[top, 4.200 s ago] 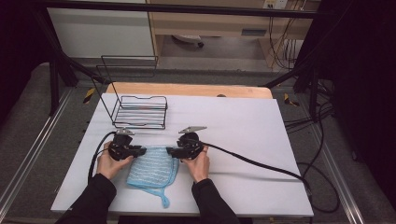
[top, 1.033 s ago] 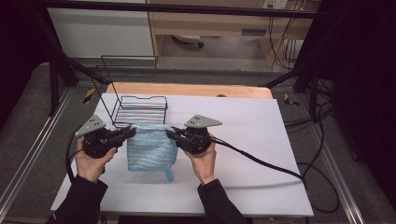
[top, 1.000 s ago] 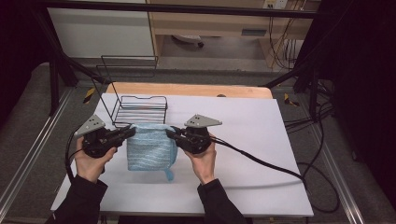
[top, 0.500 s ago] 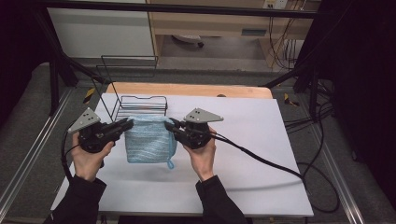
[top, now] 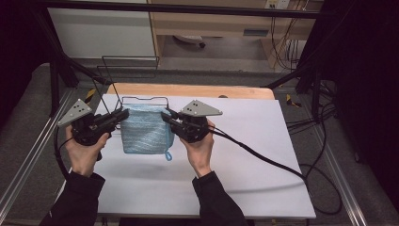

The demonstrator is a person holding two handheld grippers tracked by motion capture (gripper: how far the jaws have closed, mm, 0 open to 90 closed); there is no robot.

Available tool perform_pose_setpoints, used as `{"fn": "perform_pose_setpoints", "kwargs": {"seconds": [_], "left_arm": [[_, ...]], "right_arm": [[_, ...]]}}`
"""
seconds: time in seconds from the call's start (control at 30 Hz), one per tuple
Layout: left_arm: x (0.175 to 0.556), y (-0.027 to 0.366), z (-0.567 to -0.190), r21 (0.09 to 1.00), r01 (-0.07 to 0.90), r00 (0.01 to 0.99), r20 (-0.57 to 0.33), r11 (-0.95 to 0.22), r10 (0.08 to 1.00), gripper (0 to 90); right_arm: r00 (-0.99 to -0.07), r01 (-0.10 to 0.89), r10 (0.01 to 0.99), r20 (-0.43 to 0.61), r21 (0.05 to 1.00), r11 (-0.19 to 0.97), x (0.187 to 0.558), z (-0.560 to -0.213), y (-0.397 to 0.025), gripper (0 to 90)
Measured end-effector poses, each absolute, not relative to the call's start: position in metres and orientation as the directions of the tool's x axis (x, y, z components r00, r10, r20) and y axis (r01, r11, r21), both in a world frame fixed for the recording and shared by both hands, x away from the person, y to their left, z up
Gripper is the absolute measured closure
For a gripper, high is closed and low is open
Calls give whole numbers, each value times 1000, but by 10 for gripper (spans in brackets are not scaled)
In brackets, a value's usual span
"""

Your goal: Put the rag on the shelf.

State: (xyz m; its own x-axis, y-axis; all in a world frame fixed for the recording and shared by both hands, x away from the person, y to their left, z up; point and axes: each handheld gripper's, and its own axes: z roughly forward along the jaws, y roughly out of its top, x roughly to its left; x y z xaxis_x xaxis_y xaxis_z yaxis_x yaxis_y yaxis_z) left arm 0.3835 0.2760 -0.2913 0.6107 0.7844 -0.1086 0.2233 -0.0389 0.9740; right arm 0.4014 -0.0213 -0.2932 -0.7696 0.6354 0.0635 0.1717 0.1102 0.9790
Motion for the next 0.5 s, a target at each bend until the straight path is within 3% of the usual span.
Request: {"fn": "perform_pose_setpoints", "kwargs": {"seconds": [0.5], "left_arm": [[390,282,-264,989,149,586,-91,4,805,815]], "right_arm": [[-759,93,650,20,993,78,411,-259,-11,786]]}}
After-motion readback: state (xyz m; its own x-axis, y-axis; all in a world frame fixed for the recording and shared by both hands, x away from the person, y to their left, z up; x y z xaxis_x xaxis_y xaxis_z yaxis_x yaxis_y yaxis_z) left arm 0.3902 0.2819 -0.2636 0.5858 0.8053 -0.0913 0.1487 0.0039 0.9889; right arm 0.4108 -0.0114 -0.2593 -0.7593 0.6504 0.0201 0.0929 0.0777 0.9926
